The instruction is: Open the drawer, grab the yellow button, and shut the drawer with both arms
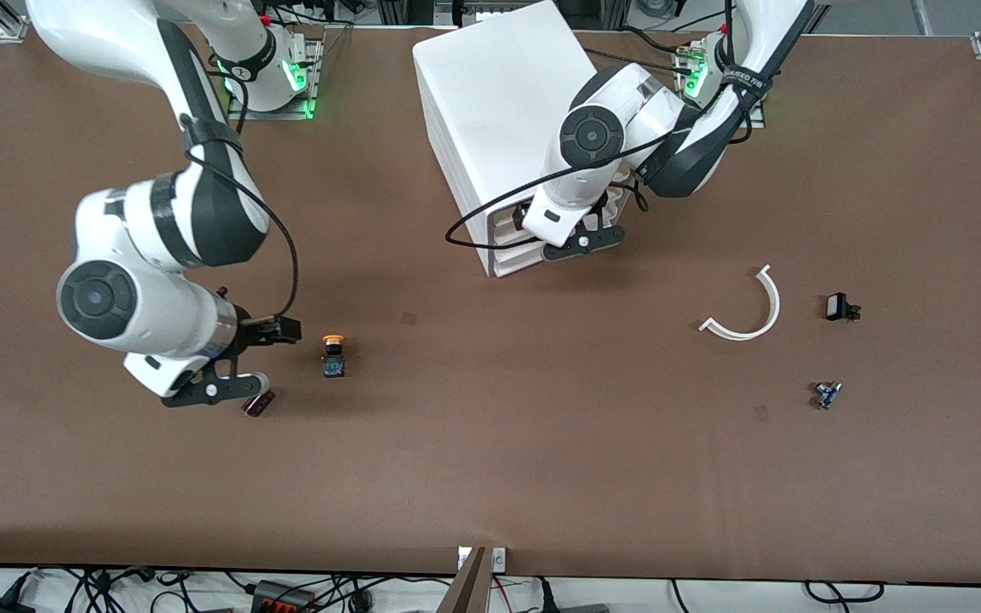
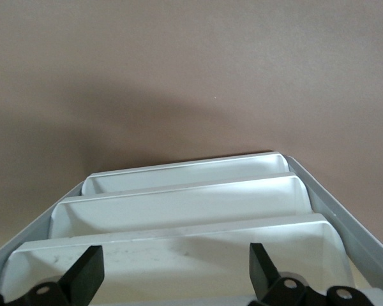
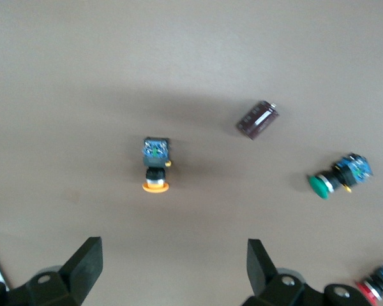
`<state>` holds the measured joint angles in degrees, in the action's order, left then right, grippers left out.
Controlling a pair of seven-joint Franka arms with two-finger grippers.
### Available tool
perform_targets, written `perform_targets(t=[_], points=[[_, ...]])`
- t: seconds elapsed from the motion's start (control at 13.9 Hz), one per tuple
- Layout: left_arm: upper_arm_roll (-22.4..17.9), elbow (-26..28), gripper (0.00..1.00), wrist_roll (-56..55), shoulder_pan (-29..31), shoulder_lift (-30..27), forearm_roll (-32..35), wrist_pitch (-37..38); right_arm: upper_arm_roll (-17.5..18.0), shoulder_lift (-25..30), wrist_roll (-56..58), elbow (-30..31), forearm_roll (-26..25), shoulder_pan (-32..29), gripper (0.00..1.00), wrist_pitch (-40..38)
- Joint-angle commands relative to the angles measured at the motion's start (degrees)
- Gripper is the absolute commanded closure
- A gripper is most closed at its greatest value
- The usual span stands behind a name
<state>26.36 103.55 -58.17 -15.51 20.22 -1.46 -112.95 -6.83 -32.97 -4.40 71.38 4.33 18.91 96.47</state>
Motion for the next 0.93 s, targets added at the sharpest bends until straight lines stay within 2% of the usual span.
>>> perform_targets(t=[0.0, 0.14, 0.29, 0.57, 0.86], points=[[0.18, -0.71, 0.00, 3.75, 4.42, -1.93, 3.54, 2.82, -3.61, 3.00, 0.00, 0.52, -0.03, -0.01, 0.00, -1.99], [0.27, -3.16, 0.00, 6.74, 6.88, -1.94, 8.82, 5.09, -4.24, 6.85, 0.10, 0.26, -0.55, -0.27, 0.00, -3.04], [0.18, -6.85, 0.00, 14.79, 10.65, -1.85, 11.91, 8.95, -4.77, 8.97, 0.80, 0.26, -4.22, -0.10, 0.00, -3.39], [0.27, -13.09, 0.00, 30.44, 18.74, -1.93, 12.01, 11.68, -5.56, 11.25, 1.50, 0.26, -4.42, -1.32, 0.00, -3.40], [0.44, -21.45, 0.00, 46.18, 25.16, -1.93, 11.83, 21.52, -5.39, 13.10, 1.86, 0.26, -2.93, -4.83, 0.00, -3.40]])
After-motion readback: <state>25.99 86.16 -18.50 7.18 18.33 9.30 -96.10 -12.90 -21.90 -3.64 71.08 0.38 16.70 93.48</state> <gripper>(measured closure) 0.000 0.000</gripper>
